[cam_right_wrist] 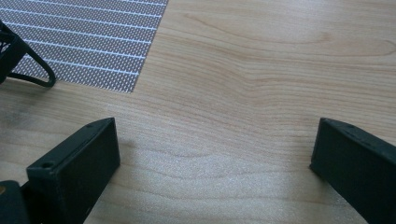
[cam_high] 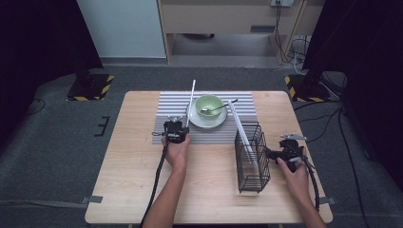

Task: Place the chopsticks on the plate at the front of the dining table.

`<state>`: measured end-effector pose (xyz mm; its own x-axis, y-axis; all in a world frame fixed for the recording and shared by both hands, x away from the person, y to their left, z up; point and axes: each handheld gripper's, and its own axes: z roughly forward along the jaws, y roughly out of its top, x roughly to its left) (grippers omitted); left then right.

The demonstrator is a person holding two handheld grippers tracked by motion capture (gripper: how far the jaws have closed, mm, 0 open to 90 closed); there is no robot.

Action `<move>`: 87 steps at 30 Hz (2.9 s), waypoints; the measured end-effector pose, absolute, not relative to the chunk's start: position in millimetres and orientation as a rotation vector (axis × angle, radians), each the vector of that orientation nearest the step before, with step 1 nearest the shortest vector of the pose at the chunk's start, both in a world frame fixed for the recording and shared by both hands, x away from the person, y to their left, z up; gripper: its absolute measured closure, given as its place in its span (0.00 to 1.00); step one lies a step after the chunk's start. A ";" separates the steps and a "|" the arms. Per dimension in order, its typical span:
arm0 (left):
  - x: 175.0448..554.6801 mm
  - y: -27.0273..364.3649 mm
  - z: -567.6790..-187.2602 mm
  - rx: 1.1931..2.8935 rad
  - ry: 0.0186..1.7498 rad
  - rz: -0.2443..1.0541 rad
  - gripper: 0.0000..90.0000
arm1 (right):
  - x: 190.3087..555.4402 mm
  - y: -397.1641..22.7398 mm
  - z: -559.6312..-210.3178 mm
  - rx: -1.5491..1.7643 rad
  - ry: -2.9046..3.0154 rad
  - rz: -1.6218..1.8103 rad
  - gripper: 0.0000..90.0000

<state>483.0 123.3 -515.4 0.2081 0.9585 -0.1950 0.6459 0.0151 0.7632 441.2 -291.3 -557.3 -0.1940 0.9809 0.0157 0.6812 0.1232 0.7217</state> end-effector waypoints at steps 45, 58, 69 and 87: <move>486.6 120.1 -525.1 1.726 1.531 0.488 0.96 | 441.1 -291.2 -557.3 1.603 1.935 0.840 0.01; 488.1 118.3 -524.9 1.735 1.529 0.494 0.96 | 441.1 -291.2 -557.3 1.602 1.935 0.840 0.01; 488.1 117.0 -525.9 1.738 1.535 0.493 0.96 | 441.1 -291.2 -557.3 1.602 1.935 0.840 0.01; 486.5 115.5 -525.7 1.728 1.539 0.488 0.95 | 441.1 -291.1 -557.3 1.603 1.935 0.840 0.01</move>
<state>486.5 115.5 -525.7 0.2017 0.9592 -0.1980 0.6696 0.0125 0.7426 441.1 -291.1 -557.3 -0.1926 0.9812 0.0154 0.6811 0.1223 0.7219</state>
